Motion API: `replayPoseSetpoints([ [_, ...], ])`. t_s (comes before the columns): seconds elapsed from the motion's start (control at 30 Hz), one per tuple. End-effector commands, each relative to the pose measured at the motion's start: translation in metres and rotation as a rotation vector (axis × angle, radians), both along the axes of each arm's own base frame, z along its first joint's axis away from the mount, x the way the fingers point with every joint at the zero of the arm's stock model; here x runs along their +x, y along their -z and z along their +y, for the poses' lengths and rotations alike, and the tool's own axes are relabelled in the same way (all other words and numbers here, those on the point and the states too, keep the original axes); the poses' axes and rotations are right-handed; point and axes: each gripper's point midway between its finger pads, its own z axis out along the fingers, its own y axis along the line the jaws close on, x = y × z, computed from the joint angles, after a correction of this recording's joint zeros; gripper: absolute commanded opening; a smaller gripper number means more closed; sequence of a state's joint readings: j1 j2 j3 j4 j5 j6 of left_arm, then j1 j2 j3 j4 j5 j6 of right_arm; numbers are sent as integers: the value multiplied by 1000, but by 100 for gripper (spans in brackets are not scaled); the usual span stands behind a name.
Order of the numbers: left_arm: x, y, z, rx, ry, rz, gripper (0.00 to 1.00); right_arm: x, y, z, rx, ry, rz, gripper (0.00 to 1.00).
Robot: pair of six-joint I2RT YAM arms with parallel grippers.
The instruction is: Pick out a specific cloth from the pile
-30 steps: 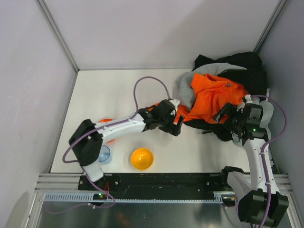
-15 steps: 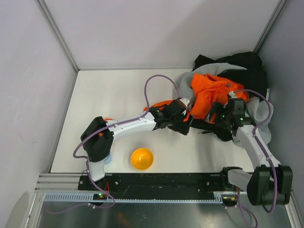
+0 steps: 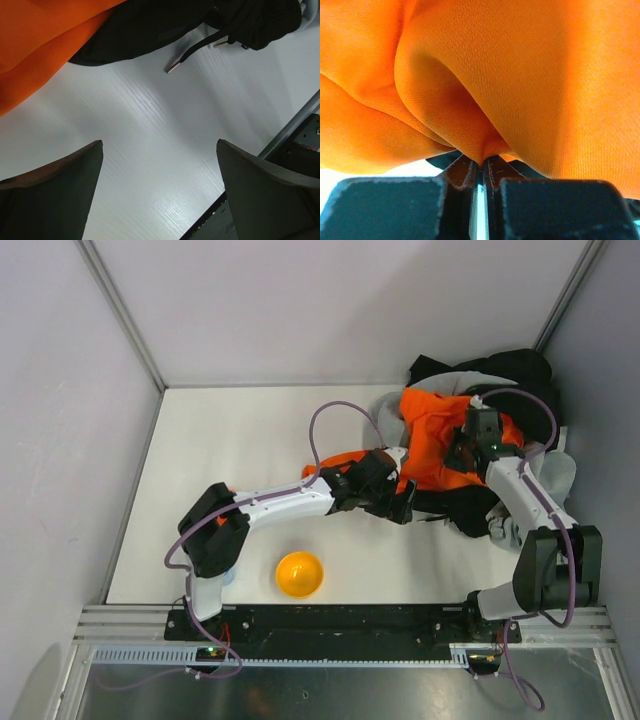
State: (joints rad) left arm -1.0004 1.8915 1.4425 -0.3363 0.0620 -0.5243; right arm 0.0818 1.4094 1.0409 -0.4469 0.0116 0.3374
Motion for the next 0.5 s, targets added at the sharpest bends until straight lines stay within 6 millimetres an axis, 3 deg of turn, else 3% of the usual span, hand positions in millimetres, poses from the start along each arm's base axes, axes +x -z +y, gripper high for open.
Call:
replayPoseSetpoints([
  [0.0,4,-14,-23,-101,13,1,100,44,-70,-9,-12,12,-182,1],
  [0.13,5,-13,-32,-126,32,6,100,58,-112,-18,20,19,-280,0],
  [0.27,6,-10,-43,-144,56,14,100,70,-127,-38,21,66,-309,0],
  [0.37,8,-9,-52,-155,73,16,100,78,-103,-50,59,93,-243,0],
  [0.47,11,-6,-59,-159,84,18,99,80,-44,-59,130,112,-73,0],
])
